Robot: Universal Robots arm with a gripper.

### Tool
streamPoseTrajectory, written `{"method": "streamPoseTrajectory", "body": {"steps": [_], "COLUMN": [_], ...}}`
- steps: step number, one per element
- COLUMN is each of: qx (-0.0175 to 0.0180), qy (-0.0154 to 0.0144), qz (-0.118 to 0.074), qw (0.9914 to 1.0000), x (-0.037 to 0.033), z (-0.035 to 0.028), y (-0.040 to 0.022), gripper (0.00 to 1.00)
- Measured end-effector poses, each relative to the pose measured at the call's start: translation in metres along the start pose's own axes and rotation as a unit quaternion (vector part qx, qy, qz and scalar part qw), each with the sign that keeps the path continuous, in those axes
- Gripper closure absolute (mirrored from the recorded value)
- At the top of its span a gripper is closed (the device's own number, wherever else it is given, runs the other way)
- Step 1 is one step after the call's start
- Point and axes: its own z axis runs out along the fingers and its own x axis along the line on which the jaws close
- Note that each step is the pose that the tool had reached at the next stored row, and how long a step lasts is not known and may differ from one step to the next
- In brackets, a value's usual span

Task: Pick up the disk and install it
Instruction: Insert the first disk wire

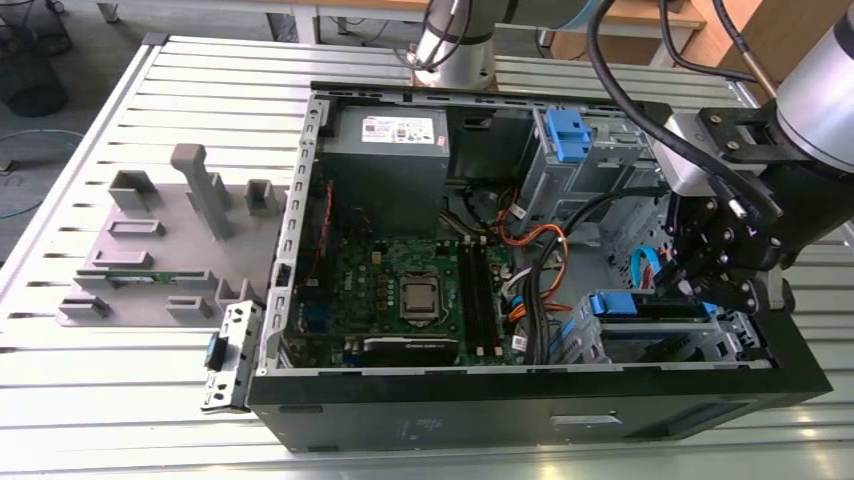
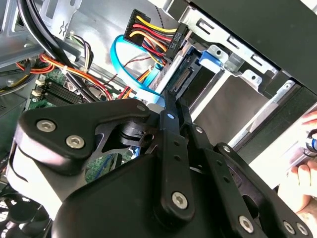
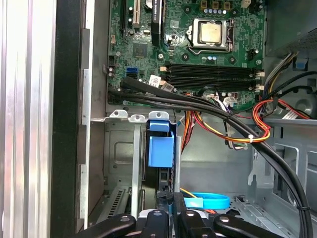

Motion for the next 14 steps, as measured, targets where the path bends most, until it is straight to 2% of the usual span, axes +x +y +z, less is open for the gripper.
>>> {"method": "streamPoseTrajectory", "body": {"steps": [14], "qx": [0.0], "qy": [0.0001], "qz": [0.0], "qw": [1.0], "x": [0.0002], "z": [0.0026], "y": [0.0], "gripper": [0.84]}}
